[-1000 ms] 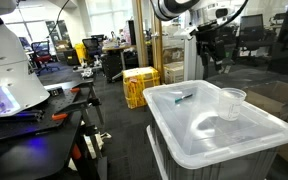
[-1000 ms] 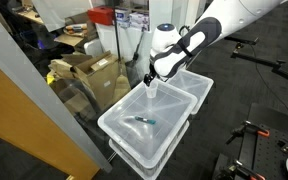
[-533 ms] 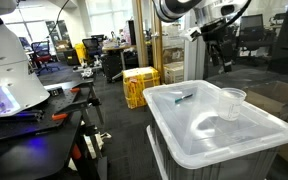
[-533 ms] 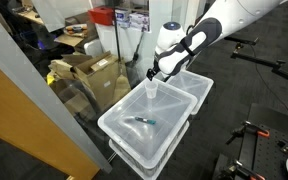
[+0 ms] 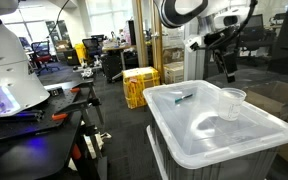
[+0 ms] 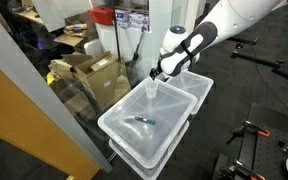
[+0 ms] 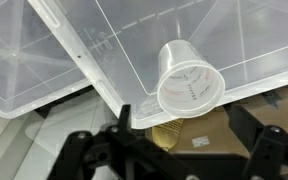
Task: Take the green marker out of the cup, move the cup to the left
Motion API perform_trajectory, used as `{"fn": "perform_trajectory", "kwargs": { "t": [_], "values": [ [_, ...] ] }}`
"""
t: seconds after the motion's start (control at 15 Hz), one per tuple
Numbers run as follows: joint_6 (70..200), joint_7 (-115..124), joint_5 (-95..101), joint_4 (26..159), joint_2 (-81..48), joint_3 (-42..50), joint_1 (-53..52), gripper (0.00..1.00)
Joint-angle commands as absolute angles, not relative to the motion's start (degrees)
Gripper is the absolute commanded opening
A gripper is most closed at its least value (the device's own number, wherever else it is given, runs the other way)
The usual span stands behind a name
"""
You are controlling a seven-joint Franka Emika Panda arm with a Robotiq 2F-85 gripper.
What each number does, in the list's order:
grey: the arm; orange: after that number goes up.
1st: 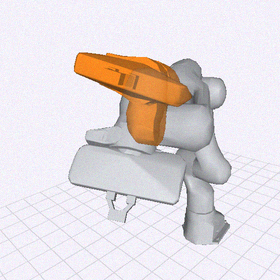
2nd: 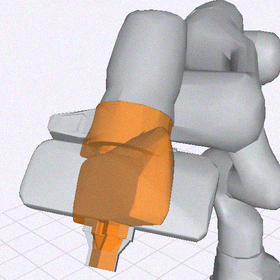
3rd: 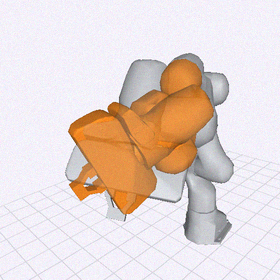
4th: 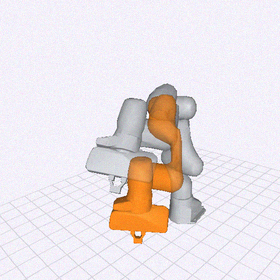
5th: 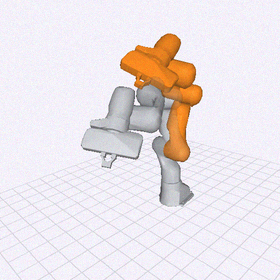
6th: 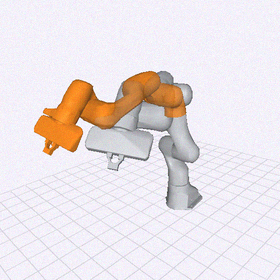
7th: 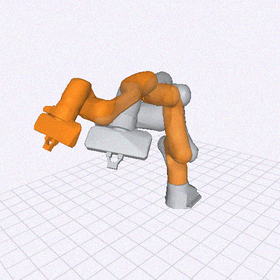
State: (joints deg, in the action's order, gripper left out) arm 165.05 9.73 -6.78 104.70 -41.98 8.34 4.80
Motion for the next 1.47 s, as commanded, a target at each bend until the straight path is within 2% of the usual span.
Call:
{"fn": "perform_trajectory", "kwargs": {
  "t": [0.0, 0.47, 1.4],
  "values": [
    [167.97, 10.7, -8.86, 103.27, -44.24, 6.91, 6.66, 1.0],
    [170.61, 10.13, -11.64, 98.54, -49.52, 4.09, 9.83, 1.0],
    [158.81, 11.17, -11.51, 86.78, -56.1, 4.11, 10.54, 1.0]
  ]
}}
